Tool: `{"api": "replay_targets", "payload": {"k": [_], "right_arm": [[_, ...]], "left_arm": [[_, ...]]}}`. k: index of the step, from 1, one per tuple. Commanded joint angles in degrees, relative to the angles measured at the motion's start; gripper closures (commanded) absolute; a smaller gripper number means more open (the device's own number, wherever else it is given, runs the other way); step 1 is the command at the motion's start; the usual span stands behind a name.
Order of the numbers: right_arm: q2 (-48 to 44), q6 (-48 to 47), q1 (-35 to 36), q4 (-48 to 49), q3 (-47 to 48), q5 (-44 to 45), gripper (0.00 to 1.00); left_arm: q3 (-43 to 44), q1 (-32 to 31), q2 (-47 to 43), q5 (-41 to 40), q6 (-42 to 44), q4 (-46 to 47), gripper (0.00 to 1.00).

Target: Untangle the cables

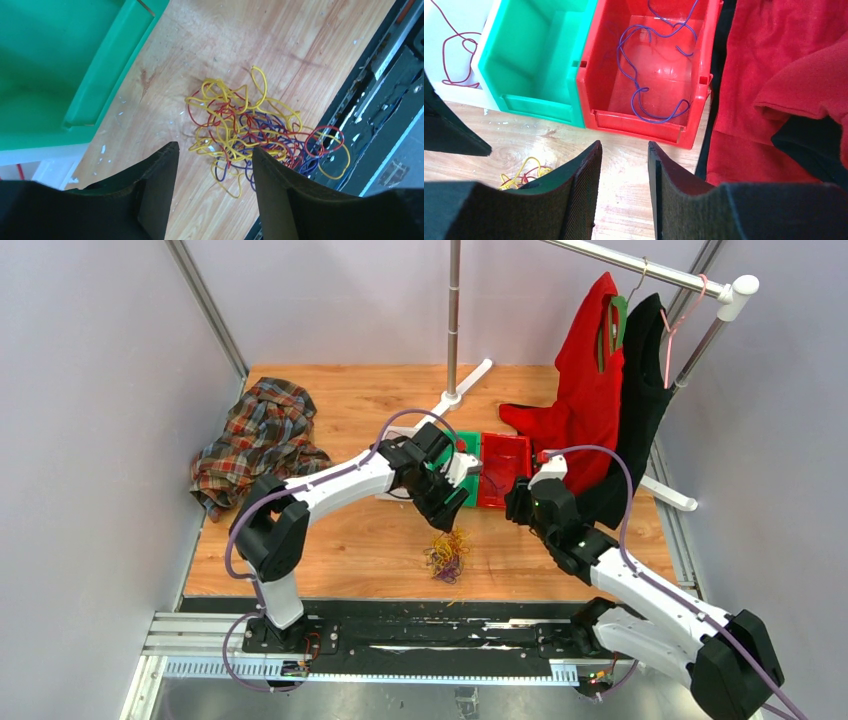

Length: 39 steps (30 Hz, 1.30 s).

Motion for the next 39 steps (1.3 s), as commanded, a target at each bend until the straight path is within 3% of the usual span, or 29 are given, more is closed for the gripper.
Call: {"api": "replay_targets", "payload": {"k": [1,9,14,17,25,30,39], "right_arm": [[-0.1,0.5,1.8,1.8,-0.7,1.9,0.61],[0.1,0.3,4.3,2.3,-1.0,3.5,0.63],[0.3,0.0,5.1,3.5,-0.9,2.5,0.65],[0.2,-0.6,5.5,5.7,-1.4,-1.1,0.6],[-2.2,-2.7,6.9,10.9,-0.6,-16.9,0.31],[-2.8,-2.6,10.2,13.3,0.1,-21.5,0.3],[3.3,-3.7,15.7,17.4,4.0,-17.6,0.29]], "left_arm": [[-2.2,-1.2,1.6,-1.1,-5.4,6.3,0.42],[-3.5,-1.4,3.2,0.0,-6.6,8.6,0.53],[-2.4,-1.3,1.6,-0.8,-4.9,7.3,0.87],[-0.7,-1.3,-2.4,-0.8,-3.0,4.1,0.98],[1.1,-1.3,-12.9,-1.2,0.5,-3.3,0.99],[3.5,-1.3,-16.3,-0.3,1.1,-7.1,0.99],[5.8,-1.3,-20.0,4.1,-0.7,-8.9,0.99]]}}
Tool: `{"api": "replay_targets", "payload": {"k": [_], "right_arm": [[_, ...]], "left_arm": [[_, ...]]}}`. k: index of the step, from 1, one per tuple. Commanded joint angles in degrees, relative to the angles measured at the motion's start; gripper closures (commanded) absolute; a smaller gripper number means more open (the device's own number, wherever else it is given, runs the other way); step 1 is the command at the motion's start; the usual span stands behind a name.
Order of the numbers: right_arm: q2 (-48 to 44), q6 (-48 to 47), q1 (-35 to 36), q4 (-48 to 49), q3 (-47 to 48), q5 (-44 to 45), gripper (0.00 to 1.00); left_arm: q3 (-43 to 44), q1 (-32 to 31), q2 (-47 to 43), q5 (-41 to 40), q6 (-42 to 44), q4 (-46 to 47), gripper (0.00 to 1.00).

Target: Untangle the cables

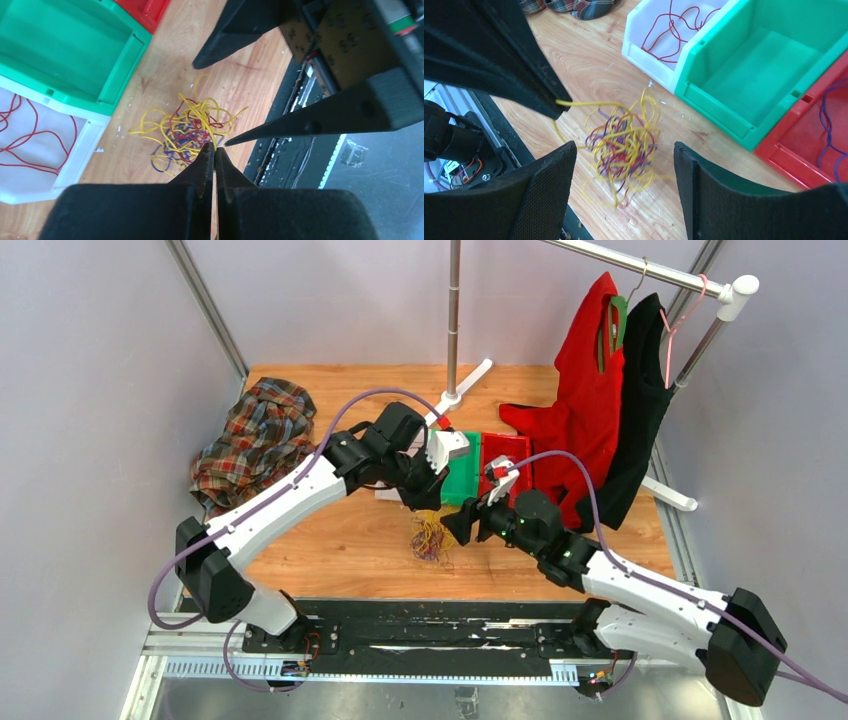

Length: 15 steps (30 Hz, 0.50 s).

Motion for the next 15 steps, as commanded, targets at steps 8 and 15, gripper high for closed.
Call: {"api": "replay_targets", "payload": {"k": [8,15], "right_arm": [[11.1,0.2,2.6,8.4,5.8,8.6,0.34],[18.5,1.8,4.4,11.9,3.6,10.9,0.43]], "left_arm": [[4.1,-0.3,-4.9,7.4,0.0,-4.0,0.99],[9.2,-0.3,-5.7,11.2,0.8,-7.1,0.99]]}}
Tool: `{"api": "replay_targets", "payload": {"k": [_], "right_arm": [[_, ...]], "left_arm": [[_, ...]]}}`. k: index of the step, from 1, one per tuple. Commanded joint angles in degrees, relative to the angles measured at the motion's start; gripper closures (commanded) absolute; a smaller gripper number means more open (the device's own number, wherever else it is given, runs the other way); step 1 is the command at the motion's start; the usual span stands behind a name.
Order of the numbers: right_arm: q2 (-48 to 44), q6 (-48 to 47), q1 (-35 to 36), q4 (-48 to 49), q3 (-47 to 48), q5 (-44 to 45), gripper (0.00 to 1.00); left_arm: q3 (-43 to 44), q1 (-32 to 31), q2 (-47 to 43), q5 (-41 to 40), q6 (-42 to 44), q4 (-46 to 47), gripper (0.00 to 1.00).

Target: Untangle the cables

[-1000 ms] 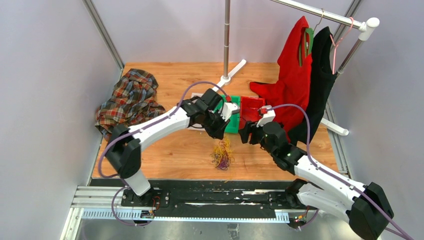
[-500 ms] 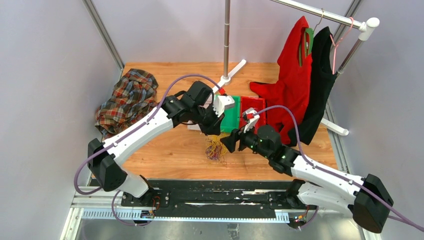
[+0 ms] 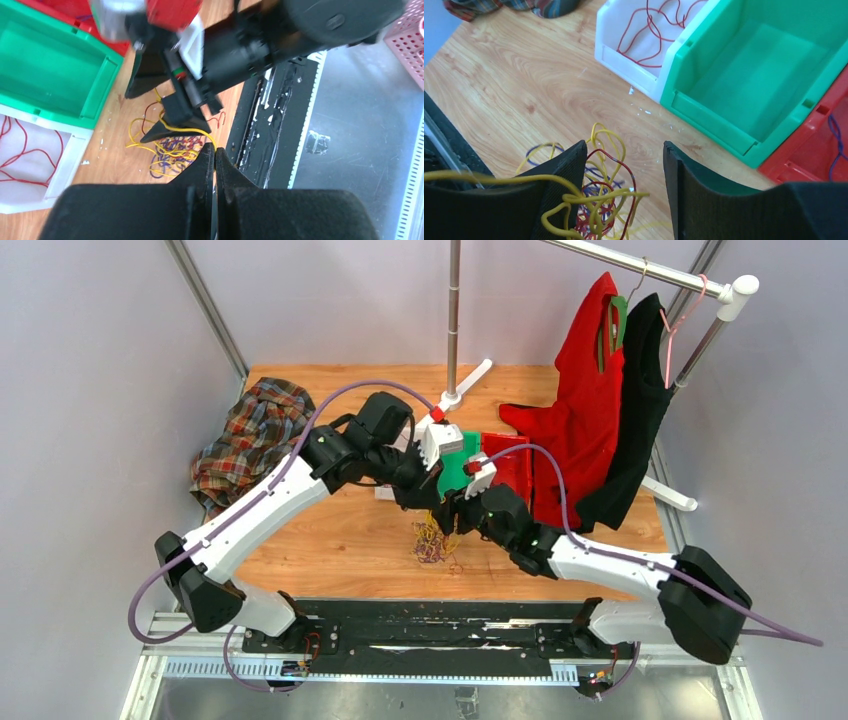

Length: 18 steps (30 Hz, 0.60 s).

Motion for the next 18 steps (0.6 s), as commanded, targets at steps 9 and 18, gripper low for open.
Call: {"api": "replay_targets", "payload": {"k": [9,18], "right_arm": [[7.1,4.9,2.8,8.1,-9.3,8.2,0.52],[6.9,6.8,3.9,8.6,-16.0,12.8,0.62]], "left_arm": [[17.1,-0.3,-2.3,1.7,-0.3,-2.9,0.99],[25.8,-0.3,-3.4,-5.3,2.6,-3.1,0.99]]}}
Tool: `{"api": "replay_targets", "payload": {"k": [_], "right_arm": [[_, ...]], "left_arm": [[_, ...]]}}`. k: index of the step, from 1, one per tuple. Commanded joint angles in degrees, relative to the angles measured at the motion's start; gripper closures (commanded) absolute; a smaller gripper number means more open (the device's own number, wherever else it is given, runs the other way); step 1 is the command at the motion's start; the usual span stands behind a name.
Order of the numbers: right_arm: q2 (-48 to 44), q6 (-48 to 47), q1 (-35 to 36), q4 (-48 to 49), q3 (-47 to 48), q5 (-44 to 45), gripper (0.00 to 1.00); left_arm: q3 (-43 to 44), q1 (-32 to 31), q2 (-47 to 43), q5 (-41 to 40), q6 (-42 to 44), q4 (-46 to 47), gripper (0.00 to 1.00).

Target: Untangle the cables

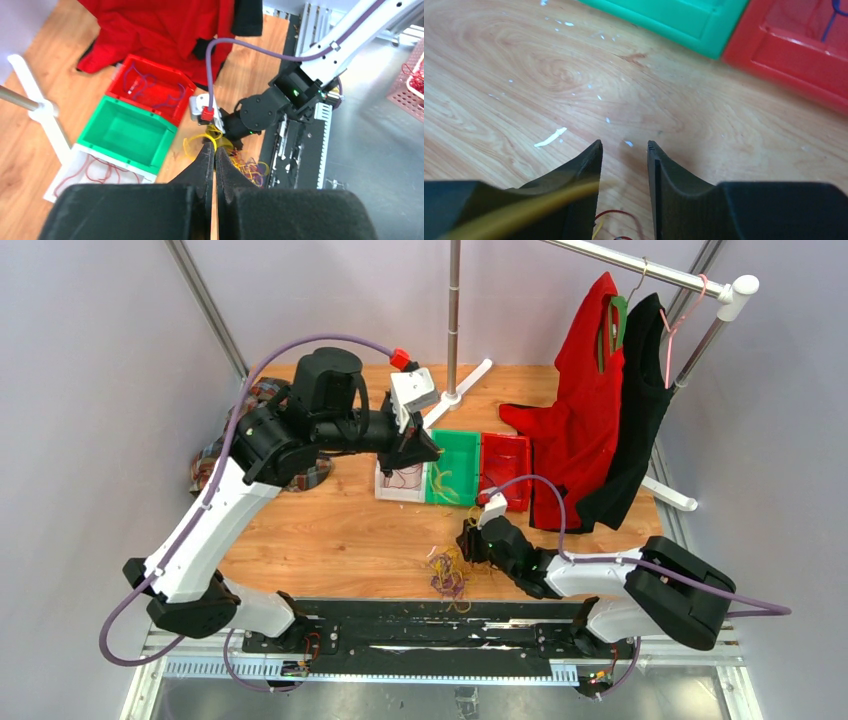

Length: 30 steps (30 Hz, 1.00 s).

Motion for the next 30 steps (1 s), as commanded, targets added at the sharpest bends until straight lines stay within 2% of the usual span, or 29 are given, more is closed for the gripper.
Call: {"api": "replay_targets", "payload": {"k": [1,5,8,10,15,22,25,30], "right_arm": [[0.2,1.7,1.7,0.6,-2.7,4.3,0.62],[-0.2,1.2,2.5,-1.0,-2.9,6.1,0.63],[-0.5,1.2,2.7,-1.5,-3.0,6.9,0.63],[-0.5,1.2,2.7,-1.6,-3.1,6.9,0.62],[-0.3,1.0,3.3,-1.7,-3.4,7.4,0.63],[-4.9,-1.4,4.5,-7.3,-1.6,9.4,0.59],[-9.8,-2.9,4.6,-11.3,0.0,9.4,0.52],[-20.9,-6.6,4.8,-19.2,4.7,7.2,0.31]], "left_arm": [[4.0,-0.3,-1.7,-3.0,1.8,0.5,1.0],[8.5,-0.3,-1.1,-6.1,3.2,0.7,1.0],[16.3,-0.3,0.7,-12.7,4.7,2.1,1.0],[18.5,-0.3,0.5,-16.1,7.0,5.6,1.0],[18.7,-0.3,-1.9,-22.7,11.2,17.5,1.0],[16.9,-0.3,-4.1,-21.2,13.6,24.3,1.0],[12.9,-0.3,-6.1,-22.0,14.0,27.7,1.0],[10.1,-0.3,-7.6,-17.6,12.6,22.3,1.0]]}}
